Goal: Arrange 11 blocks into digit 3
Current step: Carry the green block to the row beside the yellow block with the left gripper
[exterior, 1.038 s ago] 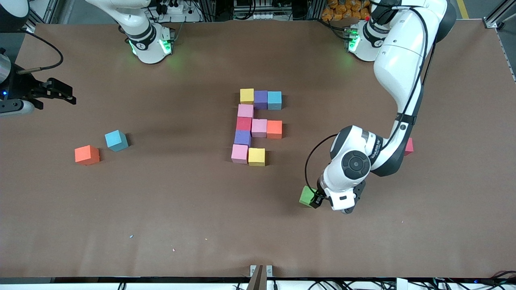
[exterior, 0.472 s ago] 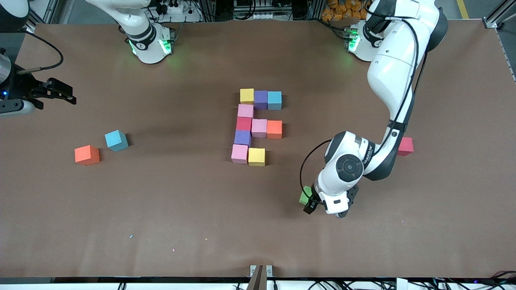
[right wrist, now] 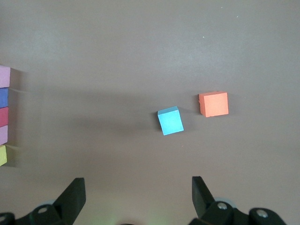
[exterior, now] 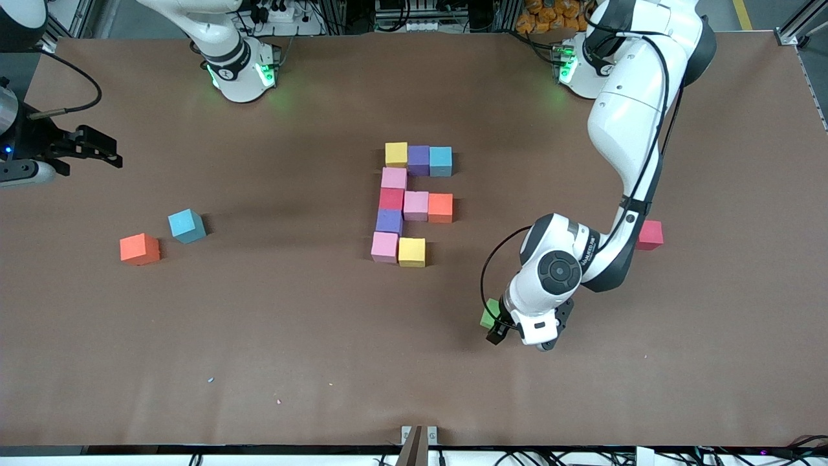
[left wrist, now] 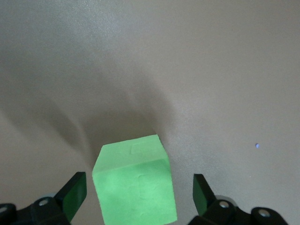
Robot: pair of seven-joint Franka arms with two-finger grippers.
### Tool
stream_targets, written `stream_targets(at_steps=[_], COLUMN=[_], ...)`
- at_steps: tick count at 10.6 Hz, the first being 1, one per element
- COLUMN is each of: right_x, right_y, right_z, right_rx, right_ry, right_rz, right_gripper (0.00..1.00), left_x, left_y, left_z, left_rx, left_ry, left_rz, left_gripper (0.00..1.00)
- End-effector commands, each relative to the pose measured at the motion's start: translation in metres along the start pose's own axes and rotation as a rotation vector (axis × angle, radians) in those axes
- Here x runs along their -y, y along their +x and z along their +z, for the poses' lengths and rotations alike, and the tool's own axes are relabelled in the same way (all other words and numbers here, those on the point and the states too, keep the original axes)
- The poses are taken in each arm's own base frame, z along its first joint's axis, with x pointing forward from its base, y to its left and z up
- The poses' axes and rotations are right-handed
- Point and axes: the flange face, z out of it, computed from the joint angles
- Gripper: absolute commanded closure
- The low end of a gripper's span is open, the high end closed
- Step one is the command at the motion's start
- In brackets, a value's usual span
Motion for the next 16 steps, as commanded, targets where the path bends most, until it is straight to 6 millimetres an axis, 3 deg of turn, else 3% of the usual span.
stream_targets(at_steps=[1, 4, 6, 7, 9, 11, 16], right_x=[0.003, 0.002, 0.002, 0.002, 0.002, 0.002, 0.001], right_y=[-0.003, -0.003, -0.003, -0.003, -0.003, -0.003, -0.003], right_z=[0.0, 0.0, 0.0, 0.0, 0.0, 0.001, 0.001], right_rx=[0.0, 0.002, 0.002, 0.002, 0.003, 0.005, 0.005], right_ry=[0.012, 0.013, 0.013, 0.013, 0.013, 0.013, 0.014], right_rz=[0.0, 0.0, 0.0, 0.0, 0.0, 0.0, 0.0], right_gripper=[0.0, 0.0, 0.0, 0.0, 0.0, 0.0, 0.0], left_x=[-0.001, 0.0, 0.001, 0.001, 0.002, 0.005, 0.007], left_y=[0.001, 0.004, 0.001, 0.001, -0.006, -0.017, -0.086], left_z=[0.011, 0.016, 0.017, 0.014, 0.004, 0.0, -0.011], left_rx=[-0.006, -0.014, -0.012, -0.012, -0.004, -0.002, 0.03], left_ry=[0.005, 0.003, 0.008, 0.008, 0.032, 0.072, 0.168], left_rz=[-0.008, -0.005, -0.009, -0.008, -0.01, -0.124, -0.349], left_gripper=[0.0, 0.02, 0.81, 0.98, 1.0, 0.98, 1.0])
